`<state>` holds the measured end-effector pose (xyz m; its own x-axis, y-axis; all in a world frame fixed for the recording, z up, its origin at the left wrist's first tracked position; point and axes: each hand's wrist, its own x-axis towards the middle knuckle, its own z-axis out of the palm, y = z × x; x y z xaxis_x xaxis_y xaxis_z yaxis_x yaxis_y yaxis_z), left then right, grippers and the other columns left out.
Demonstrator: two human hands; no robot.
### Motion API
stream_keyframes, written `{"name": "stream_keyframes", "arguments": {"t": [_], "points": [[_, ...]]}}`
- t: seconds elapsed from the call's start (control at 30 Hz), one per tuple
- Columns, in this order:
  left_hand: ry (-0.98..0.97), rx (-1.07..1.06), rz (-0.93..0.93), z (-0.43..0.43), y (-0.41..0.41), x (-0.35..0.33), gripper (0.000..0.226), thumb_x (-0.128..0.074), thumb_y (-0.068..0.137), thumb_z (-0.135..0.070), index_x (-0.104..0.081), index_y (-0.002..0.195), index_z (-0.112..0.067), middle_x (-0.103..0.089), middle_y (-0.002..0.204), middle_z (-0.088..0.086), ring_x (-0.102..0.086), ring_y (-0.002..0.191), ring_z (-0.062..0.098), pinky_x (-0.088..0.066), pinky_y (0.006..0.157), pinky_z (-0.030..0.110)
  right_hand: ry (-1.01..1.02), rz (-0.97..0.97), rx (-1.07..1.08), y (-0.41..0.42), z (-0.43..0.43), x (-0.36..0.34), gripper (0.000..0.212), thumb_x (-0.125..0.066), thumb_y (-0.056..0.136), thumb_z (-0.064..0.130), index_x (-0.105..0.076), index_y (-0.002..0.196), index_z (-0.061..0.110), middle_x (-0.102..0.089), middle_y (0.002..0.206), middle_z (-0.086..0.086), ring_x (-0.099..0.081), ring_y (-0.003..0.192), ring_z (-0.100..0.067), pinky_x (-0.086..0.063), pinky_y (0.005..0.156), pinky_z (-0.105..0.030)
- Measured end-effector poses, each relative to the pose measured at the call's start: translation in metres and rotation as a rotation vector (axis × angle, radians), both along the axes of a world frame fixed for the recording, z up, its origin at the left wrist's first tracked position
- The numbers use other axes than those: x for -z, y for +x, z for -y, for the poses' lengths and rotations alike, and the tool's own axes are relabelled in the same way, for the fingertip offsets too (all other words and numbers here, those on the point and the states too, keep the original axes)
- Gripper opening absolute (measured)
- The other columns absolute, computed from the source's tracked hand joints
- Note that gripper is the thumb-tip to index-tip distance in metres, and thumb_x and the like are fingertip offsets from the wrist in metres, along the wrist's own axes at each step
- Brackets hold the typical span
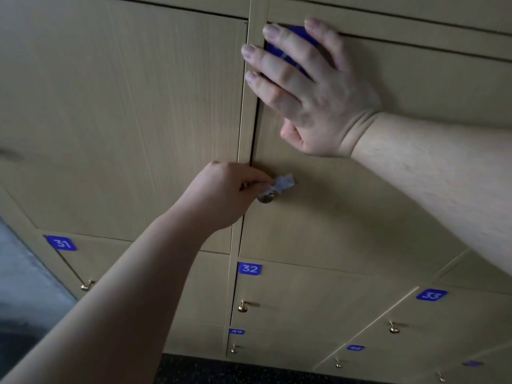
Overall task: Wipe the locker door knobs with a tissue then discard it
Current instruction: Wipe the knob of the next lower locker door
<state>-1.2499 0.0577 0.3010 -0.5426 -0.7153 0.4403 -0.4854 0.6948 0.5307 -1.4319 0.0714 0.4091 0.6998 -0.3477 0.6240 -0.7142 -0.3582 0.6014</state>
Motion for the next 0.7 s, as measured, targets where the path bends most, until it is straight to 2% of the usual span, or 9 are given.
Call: {"name": "stream_keyframes", "arguments": {"t": [0.1, 0.23, 0.53, 0.7], "points": [[0.031, -0.034, 0.134, 0.002, -0.004, -0.017, 0.016, -0.065, 0.094, -0.037, -0.077, 0.105, -0.038, -0.073, 0.09, -0.011, -0.063, 0.081, 0.008, -0.053, 0.075, 0.026, -0.086, -0.27, 0.281, -0.008, 0.001, 0.0, 0.064, -0.045, 0.086, 0.028, -0.032, 0.146, 0.009, -0.032, 0.158, -0.011, -0.033, 0.143, -0.04, -0.025, 0.114, -0.063], [0.013, -0.022, 0.274, 0.001, -0.013, -0.027, 0.012, -0.067, 0.091, -0.04, -0.077, 0.097, -0.039, -0.072, 0.093, -0.012, -0.064, 0.084, 0.01, -0.056, 0.079, 0.033, -0.051, -0.322, 0.43, -0.004, -0.008, -0.003, 0.064, -0.037, 0.087, 0.029, -0.03, 0.148, 0.009, -0.031, 0.159, -0.013, -0.031, 0.144, -0.042, -0.024, 0.114, -0.064], [-0.027, -0.057, 0.506, -0.003, -0.029, -0.042, 0.012, -0.064, 0.093, -0.044, -0.074, 0.098, -0.039, -0.068, 0.096, -0.008, -0.065, 0.086, 0.017, -0.057, 0.075, 0.033, -0.118, -0.355, 0.436, -0.001, -0.009, -0.003, 0.064, -0.038, 0.087, 0.028, -0.031, 0.147, 0.009, -0.032, 0.158, -0.013, -0.032, 0.144, -0.041, -0.023, 0.113, -0.063], [-0.015, -0.024, 0.503, -0.002, -0.024, -0.041, 0.023, -0.055, 0.096, -0.049, -0.074, 0.103, -0.038, -0.069, 0.096, -0.01, -0.064, 0.088, 0.015, -0.054, 0.074, 0.031, -0.106, -0.356, 0.441, -0.001, -0.011, -0.004, 0.064, -0.038, 0.087, 0.029, -0.032, 0.147, 0.009, -0.033, 0.158, -0.013, -0.033, 0.143, -0.041, -0.024, 0.114, -0.063]]}}
